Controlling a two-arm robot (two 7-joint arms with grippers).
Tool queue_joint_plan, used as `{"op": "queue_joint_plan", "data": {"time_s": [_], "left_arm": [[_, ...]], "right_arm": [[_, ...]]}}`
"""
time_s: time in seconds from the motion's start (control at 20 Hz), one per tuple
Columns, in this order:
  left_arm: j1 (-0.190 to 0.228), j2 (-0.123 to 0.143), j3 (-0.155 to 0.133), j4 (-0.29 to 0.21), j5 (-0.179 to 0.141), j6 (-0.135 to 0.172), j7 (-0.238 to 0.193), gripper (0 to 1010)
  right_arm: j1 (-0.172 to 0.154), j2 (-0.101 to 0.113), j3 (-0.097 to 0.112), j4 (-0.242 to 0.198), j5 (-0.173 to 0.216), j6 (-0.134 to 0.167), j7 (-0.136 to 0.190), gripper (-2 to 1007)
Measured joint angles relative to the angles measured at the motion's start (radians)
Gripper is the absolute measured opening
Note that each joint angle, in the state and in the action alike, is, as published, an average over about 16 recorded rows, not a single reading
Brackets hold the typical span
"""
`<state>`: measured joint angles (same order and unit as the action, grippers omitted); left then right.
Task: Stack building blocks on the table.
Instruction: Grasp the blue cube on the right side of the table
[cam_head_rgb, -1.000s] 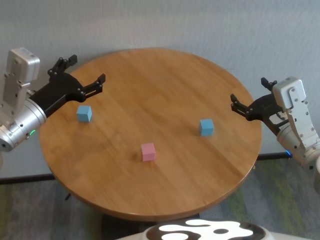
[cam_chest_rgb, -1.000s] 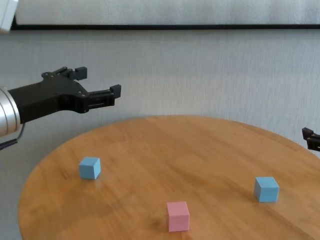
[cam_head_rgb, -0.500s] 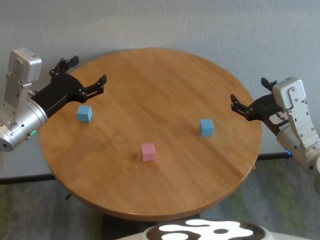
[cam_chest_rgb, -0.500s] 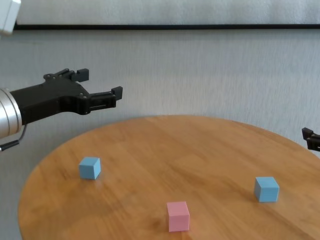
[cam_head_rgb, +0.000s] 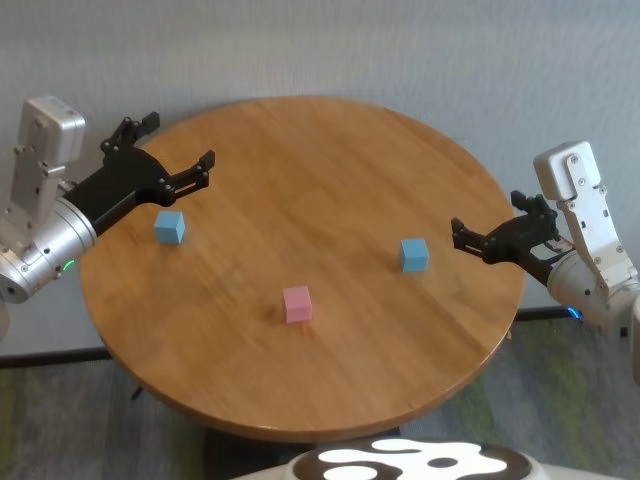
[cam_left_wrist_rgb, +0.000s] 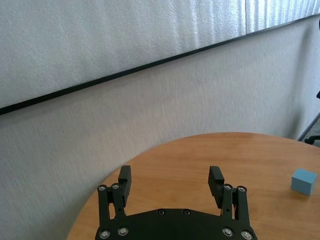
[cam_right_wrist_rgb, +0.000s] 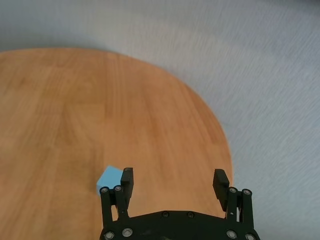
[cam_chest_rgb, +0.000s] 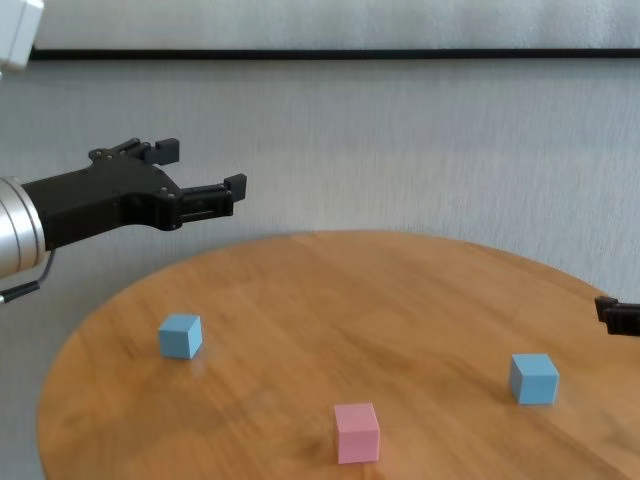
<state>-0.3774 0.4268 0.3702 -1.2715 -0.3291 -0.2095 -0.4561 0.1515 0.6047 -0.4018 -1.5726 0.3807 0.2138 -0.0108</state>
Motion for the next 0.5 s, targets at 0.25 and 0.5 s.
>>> {"op": "queue_joint_plan", "data": {"time_s": [0.25, 0.5], "left_arm": [[-0.001, 0.000, 0.001, 0.001, -0.001, 0.000, -0.001, 1000], [-0.001, -0.001, 0.001, 0.002, -0.001, 0.000, -0.001, 1000]], "right_arm": [[-0.021, -0.012, 0.019, -0.085, 0.058, 0.184, -0.006, 1005], [-0.020, -0.042, 0.015, -0.121, 0.071, 0.298, -0.028, 1005]]}}
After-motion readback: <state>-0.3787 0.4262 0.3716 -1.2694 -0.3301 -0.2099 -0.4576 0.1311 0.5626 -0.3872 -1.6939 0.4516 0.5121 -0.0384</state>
